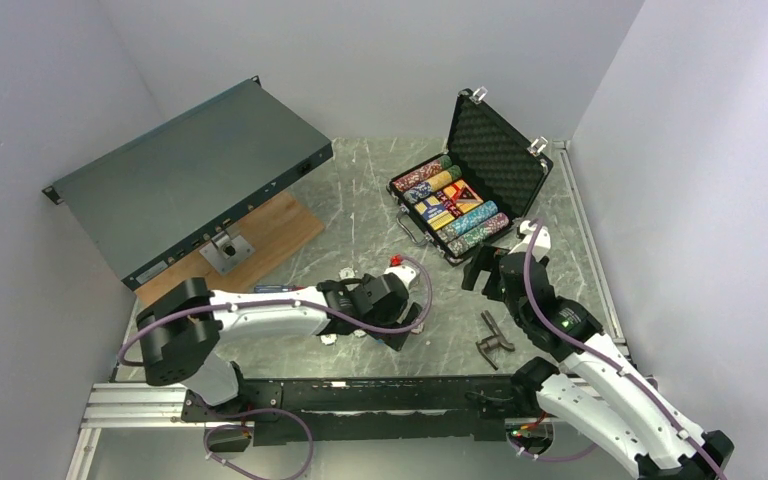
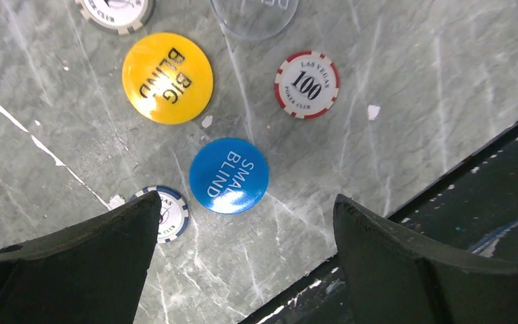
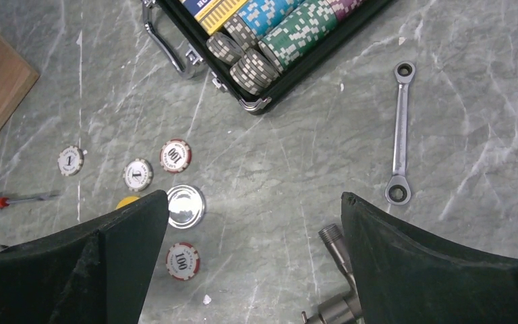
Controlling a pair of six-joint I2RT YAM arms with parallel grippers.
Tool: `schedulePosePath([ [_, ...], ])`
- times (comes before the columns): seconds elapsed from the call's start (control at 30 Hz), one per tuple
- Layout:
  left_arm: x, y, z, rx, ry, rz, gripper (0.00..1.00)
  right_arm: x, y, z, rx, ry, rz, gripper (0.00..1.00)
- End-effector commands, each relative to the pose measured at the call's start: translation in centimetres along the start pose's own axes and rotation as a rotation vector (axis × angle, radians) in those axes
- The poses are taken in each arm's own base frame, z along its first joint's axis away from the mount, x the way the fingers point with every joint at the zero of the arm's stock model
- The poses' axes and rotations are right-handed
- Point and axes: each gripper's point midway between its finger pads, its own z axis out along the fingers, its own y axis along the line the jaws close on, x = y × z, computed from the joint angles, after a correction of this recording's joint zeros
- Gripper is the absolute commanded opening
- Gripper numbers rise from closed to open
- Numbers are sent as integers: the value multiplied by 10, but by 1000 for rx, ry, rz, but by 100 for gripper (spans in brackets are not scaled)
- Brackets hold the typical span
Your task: Pack up texas hold em set
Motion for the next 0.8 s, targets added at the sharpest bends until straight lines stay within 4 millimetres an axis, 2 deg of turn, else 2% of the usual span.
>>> schedulePosePath([
  [0.0, -9, -10, 3, 18, -1, 2, 99, -12, 7, -8, -48, -37, 20, 100],
  [0.17, 3, -4, 15, -19, 49, 24, 97, -3, 9, -6, -56, -13, 62, 100],
  [0.3, 10, -7, 22, -10, 96, 36, 94, -3, 11, -7, -74, -11, 69, 100],
  [0.47, 14, -6, 21, -5, 99, 45, 99, -4, 13, -6, -71, -5, 58, 100],
  [0.77, 20, -3, 21, -4, 131, 90, 97, 1, 16, -4, -66, 34, 67, 100],
])
